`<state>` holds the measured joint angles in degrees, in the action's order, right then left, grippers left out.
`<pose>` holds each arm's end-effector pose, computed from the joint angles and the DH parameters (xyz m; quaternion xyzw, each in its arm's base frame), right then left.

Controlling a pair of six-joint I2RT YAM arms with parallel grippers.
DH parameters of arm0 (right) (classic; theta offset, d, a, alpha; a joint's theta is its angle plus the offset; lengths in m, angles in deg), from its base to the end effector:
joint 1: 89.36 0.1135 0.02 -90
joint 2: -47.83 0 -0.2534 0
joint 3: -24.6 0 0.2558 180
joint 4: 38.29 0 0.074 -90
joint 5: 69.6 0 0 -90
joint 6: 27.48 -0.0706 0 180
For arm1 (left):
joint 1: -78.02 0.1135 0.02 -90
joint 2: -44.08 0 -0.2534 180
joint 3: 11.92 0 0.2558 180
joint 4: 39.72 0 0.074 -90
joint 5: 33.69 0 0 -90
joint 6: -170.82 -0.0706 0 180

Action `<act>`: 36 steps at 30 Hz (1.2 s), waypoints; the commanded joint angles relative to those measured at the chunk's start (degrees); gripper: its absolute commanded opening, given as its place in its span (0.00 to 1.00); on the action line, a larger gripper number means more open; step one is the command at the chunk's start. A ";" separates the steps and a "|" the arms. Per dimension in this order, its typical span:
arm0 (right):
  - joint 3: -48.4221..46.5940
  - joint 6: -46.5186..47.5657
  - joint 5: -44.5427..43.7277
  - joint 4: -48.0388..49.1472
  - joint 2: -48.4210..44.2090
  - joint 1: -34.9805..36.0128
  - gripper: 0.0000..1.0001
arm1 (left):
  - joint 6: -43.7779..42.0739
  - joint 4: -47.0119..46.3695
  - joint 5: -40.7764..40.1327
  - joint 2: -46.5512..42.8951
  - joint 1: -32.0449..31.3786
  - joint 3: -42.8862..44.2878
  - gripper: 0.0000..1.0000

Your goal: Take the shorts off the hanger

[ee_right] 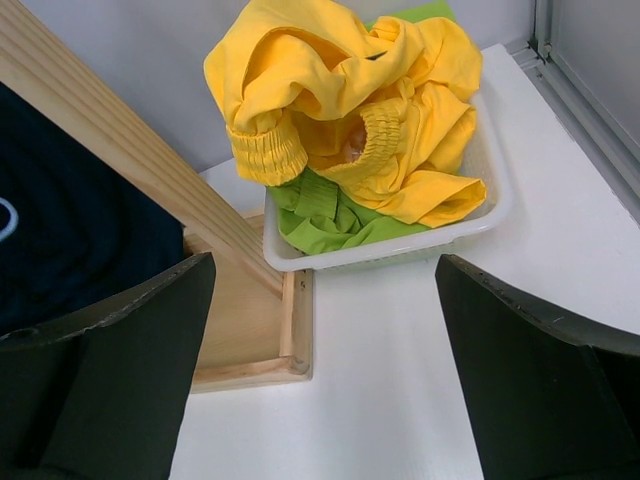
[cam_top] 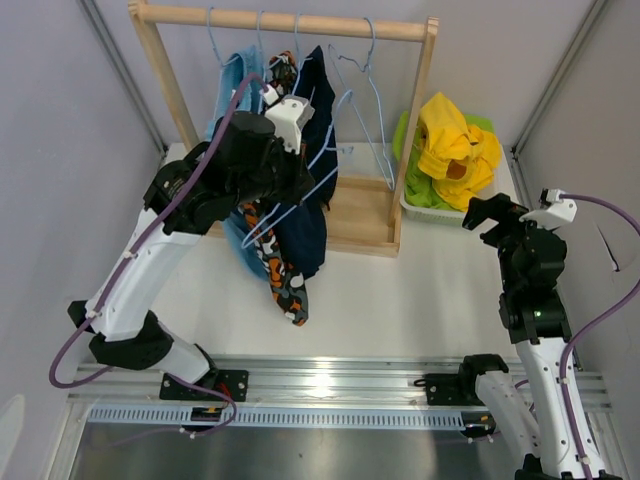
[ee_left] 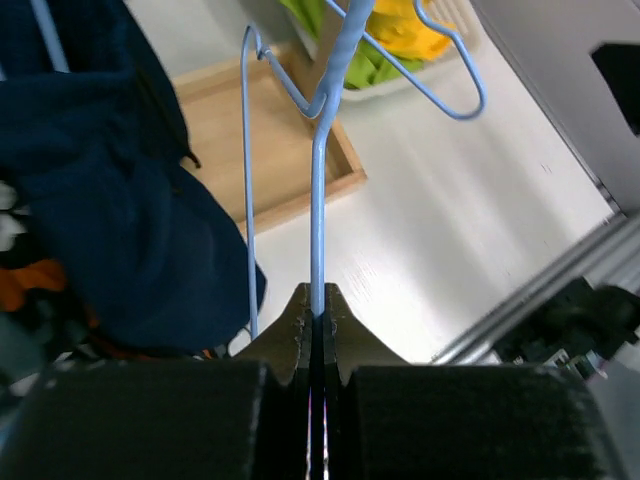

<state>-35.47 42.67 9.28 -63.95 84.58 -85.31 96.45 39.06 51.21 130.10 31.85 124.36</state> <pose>0.1955 0.0002 0.3605 0.1651 0.7020 0.0743 0.6888 0.2073 -0.2068 0.4941 0.2042 0.8343 -0.2294 0.4578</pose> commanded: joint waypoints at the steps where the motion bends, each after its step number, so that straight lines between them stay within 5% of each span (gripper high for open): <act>1: -0.26 0.26 -0.05 1.02 -0.45 0.34 0.99 | 0.10 -4.92 -8.59 0.02 0.03 3.04 0.00; 9: 0.62 0.61 -0.40 0.67 -1.51 0.34 1.00 | -1.49 -8.25 -10.20 11.18 5.21 19.58 0.00; 17: 0.97 0.61 -0.22 1.55 -1.33 0.34 0.99 | -2.10 -24.86 -6.06 14.08 8.47 17.63 0.00; 32: 1.85 0.43 0.13 1.90 -1.59 0.34 1.00 | 2.73 -27.95 -1.22 23.24 8.64 17.74 0.00; 36: 2.12 0.26 0.13 1.90 -1.68 0.43 1.00 | 2.73 -27.50 -1.66 18.76 8.56 12.83 0.12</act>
<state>-33.74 42.69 9.28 -63.91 83.47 -85.20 98.01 12.85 49.48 154.58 40.18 140.03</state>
